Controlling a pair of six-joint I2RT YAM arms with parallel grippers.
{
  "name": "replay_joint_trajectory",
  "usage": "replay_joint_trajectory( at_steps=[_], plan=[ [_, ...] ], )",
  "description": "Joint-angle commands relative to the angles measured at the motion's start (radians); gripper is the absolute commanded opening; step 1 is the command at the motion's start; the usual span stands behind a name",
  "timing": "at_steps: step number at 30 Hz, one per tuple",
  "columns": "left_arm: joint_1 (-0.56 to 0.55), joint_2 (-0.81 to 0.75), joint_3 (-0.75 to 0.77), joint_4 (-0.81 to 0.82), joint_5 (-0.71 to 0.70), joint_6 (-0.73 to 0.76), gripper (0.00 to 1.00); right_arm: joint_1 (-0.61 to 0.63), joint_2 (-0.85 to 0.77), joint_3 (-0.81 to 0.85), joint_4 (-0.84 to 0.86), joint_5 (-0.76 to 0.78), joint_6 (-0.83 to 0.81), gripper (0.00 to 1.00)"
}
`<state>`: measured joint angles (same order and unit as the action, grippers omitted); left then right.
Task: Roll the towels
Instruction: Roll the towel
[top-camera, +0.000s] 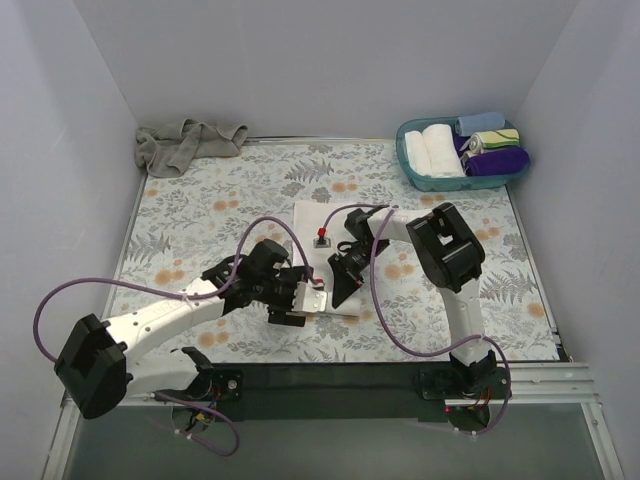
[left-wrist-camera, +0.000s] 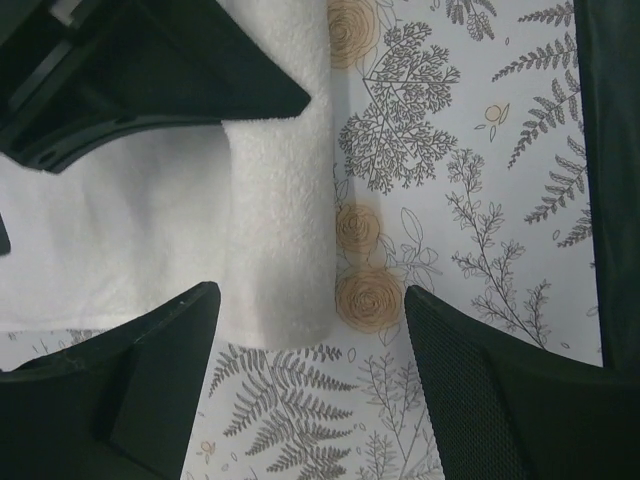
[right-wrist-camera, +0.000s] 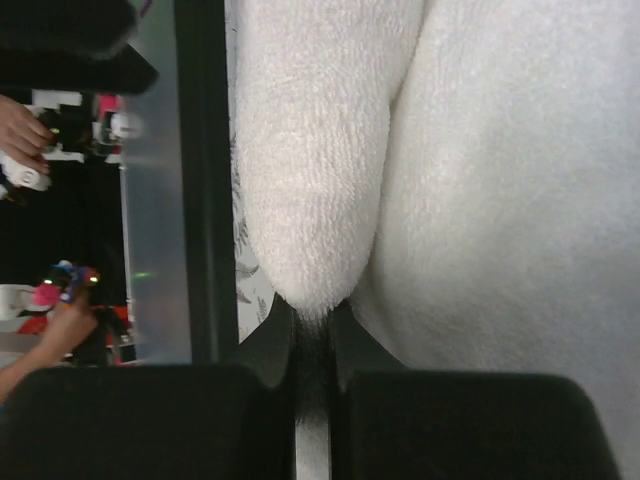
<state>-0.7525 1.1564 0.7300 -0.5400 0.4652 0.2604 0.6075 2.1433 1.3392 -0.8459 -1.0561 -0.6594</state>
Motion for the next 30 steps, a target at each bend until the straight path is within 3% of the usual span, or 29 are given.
replay_joint_trajectory(
  at_steps=[1,5,8,12,13,16,20,22,26,30],
  plan=[
    [-0.091,0.012,-0.026,0.173,-0.178,0.046,0.70,0.000,0.095,0.014,-0.142,0.030,-0.072,0.01],
    [-0.172,0.084,-0.043,0.233,-0.212,0.079,0.70,-0.011,0.147,0.038,-0.180,-0.004,-0.074,0.01],
    [-0.197,0.159,-0.061,0.268,-0.238,0.092,0.64,-0.020,0.161,0.064,-0.194,-0.016,-0.074,0.01],
    [-0.200,0.271,-0.040,0.247,-0.301,0.063,0.33,-0.029,0.144,0.077,-0.194,-0.012,-0.062,0.02],
    [-0.197,0.310,-0.032,0.233,-0.304,0.054,0.24,-0.032,0.129,0.075,-0.194,-0.007,-0.060,0.08],
    [-0.192,0.341,-0.006,0.167,-0.266,0.023,0.11,-0.048,0.093,0.077,-0.194,0.005,-0.039,0.24],
    [-0.179,0.368,0.040,0.040,-0.147,-0.007,0.00,-0.081,0.026,0.090,-0.193,0.067,-0.013,0.40],
    [-0.159,0.379,0.072,-0.024,-0.082,-0.021,0.00,-0.110,-0.032,0.098,-0.188,0.118,0.001,0.50],
    [-0.067,0.451,0.175,-0.201,0.108,-0.043,0.00,-0.193,-0.192,0.106,-0.128,0.234,0.046,0.54],
    [0.071,0.650,0.354,-0.385,0.274,-0.024,0.03,-0.245,-0.420,0.025,-0.009,0.367,0.081,0.58]
  ],
)
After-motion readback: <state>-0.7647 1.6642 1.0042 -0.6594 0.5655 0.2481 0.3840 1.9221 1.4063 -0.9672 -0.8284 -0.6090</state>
